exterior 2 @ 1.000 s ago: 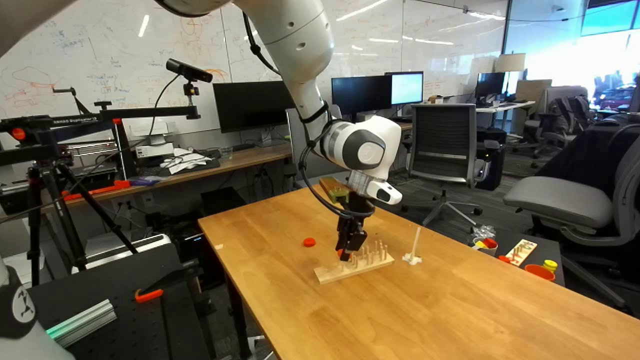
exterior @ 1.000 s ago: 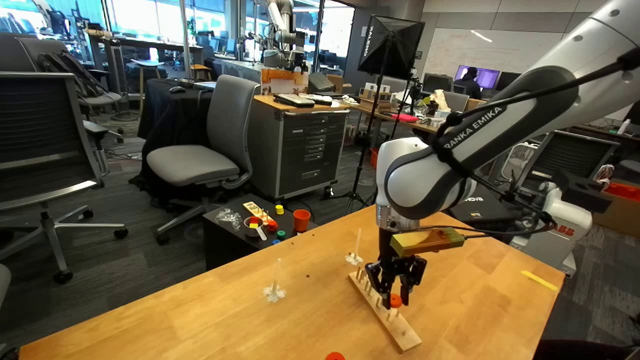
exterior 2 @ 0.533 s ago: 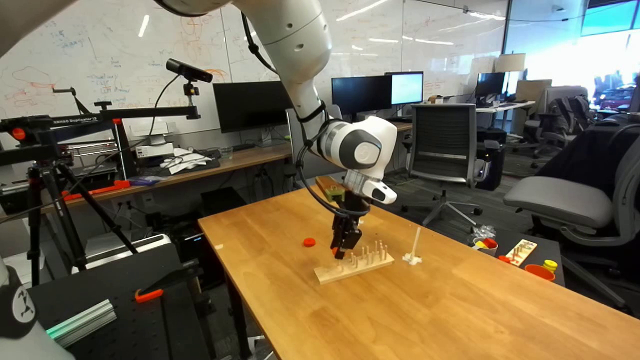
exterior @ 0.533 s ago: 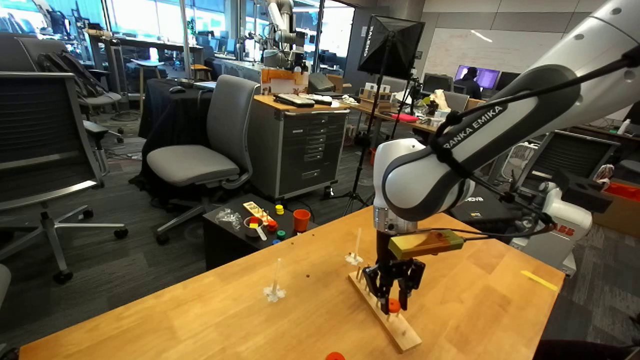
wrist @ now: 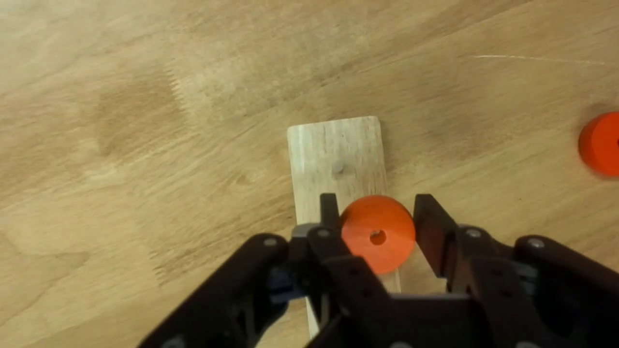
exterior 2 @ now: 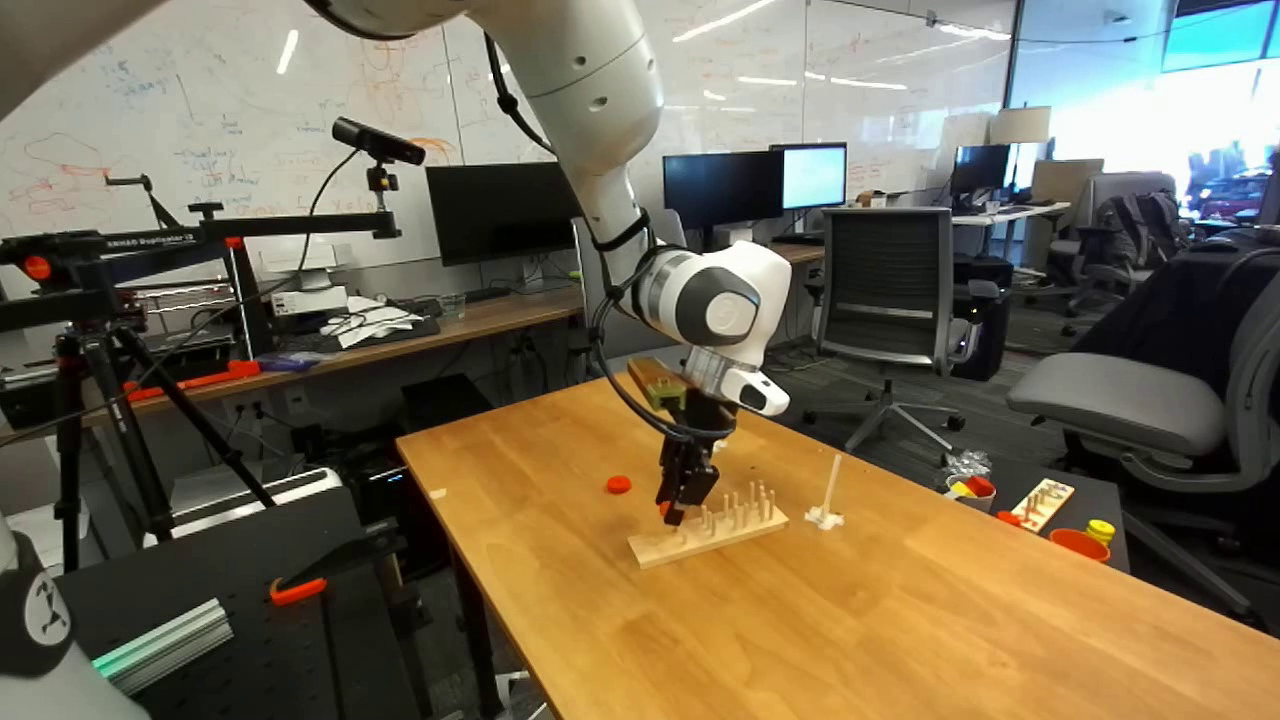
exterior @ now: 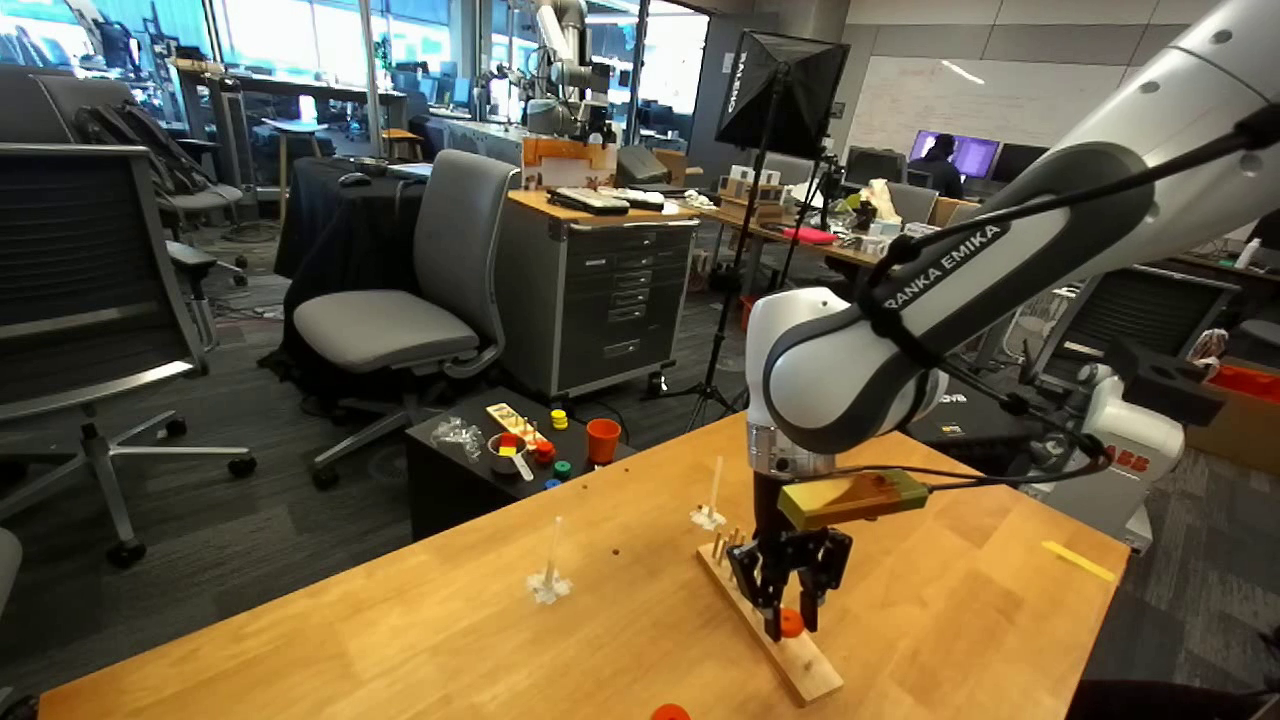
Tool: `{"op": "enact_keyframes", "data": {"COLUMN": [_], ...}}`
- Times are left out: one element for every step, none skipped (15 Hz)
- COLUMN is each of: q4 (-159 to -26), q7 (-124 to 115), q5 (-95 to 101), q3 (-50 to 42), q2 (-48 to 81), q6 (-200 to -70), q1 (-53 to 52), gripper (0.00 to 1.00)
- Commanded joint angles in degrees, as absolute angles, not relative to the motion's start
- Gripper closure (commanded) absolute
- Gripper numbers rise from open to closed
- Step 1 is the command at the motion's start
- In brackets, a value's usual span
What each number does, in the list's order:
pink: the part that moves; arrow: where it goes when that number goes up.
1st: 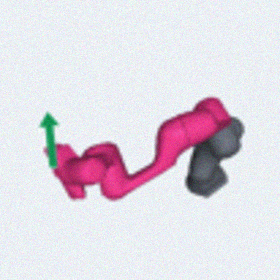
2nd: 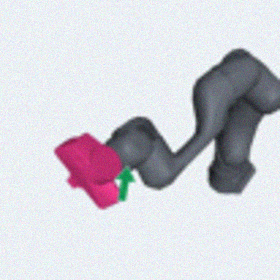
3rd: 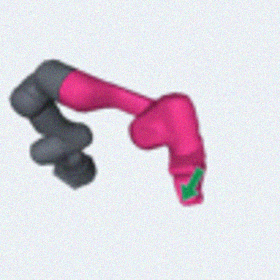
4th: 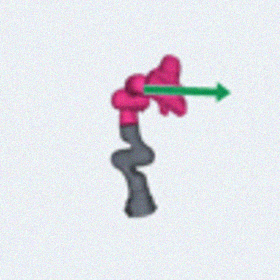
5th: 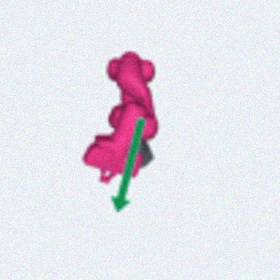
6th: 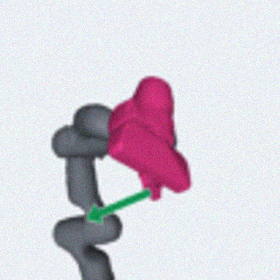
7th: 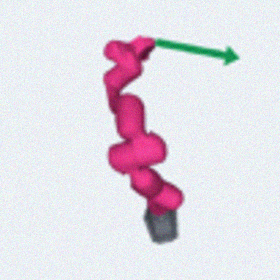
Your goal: Pick up the orange ring on the right and place it on the wooden stand
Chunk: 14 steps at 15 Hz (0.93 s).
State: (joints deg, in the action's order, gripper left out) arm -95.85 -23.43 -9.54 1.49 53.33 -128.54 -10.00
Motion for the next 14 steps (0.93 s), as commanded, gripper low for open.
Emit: {"op": "enact_keyframes", "data": {"q4": [-93.77, -93.70, -93.62, -93.56, -93.48, -93.43, -93.32, -93.23, -93.13, -93.16, -93.09, -93.01, -92.93, -92.86], "q7": [-22.68, -22.74, -22.76, -22.77, -22.85, -22.87, -22.95, -22.94, -22.99, -22.98, -22.99, -22.98, -22.99, -22.98], "q5": [-10.26, -10.20, -10.19, -10.17, -10.11, -10.09, -10.03, -10.01, -9.98, -9.97, -9.95, -9.93, -9.90, -9.90], "q3": [1.97, 1.92, 1.92, 1.91, 1.85, 1.83, 1.78, 1.77, 1.74, 1.73, 1.72, 1.71, 1.70, 1.71], "q2": [54.72, 54.94, 55.15, 55.29, 55.41, 55.48, 55.50, 55.55, 55.55, 55.46, 55.40, 55.38, 55.32, 55.31], "q6": [-126.72, -126.74, -126.72, -126.68, -126.66, -126.65, -126.68, -126.64, -126.63, -126.73, -126.70, -126.74, -126.72, -126.72], "q1": [-9.55, -9.62, -9.64, -9.66, -9.72, -9.74, -9.82, -9.82, -9.85, -9.86, -9.88, -9.89, -9.91, -9.92], "gripper": [0.80, 0.80, 0.80, 0.80, 0.80, 0.80, 0.80, 0.80, 0.80, 0.80, 0.80, 0.80, 0.80, 0.80]}}
